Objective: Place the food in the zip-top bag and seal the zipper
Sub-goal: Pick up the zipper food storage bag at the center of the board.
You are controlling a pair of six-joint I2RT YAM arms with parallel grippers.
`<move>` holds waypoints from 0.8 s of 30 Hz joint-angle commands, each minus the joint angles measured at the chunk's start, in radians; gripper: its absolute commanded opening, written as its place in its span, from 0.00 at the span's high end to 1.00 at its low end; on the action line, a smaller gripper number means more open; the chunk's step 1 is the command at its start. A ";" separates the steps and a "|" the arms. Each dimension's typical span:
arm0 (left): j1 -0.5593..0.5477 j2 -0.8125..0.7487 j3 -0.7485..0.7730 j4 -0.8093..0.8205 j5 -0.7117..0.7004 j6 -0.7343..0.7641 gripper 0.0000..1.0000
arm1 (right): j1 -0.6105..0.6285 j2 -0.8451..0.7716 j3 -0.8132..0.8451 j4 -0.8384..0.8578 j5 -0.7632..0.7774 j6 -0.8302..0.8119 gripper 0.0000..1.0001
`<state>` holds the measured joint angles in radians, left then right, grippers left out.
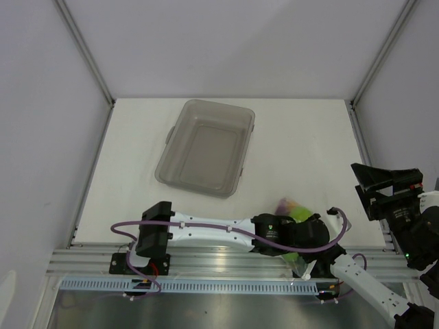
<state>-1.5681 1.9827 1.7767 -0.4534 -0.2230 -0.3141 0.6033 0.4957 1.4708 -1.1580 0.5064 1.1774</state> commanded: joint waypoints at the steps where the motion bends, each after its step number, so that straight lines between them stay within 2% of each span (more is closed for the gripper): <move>1: -0.007 -0.042 0.010 0.016 -0.039 0.006 0.46 | 0.004 -0.011 0.003 0.004 0.007 0.007 0.00; 5: -0.007 -0.039 0.038 0.005 -0.082 0.043 0.45 | 0.004 -0.002 0.019 0.006 0.011 -0.001 0.01; 24: -0.013 -0.007 0.084 -0.010 -0.062 0.023 0.46 | 0.004 0.003 0.017 0.009 0.000 -0.001 0.01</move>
<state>-1.5711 1.9827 1.8088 -0.4747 -0.2783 -0.2966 0.6029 0.4938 1.4742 -1.1576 0.4965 1.1763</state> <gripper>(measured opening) 0.548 0.993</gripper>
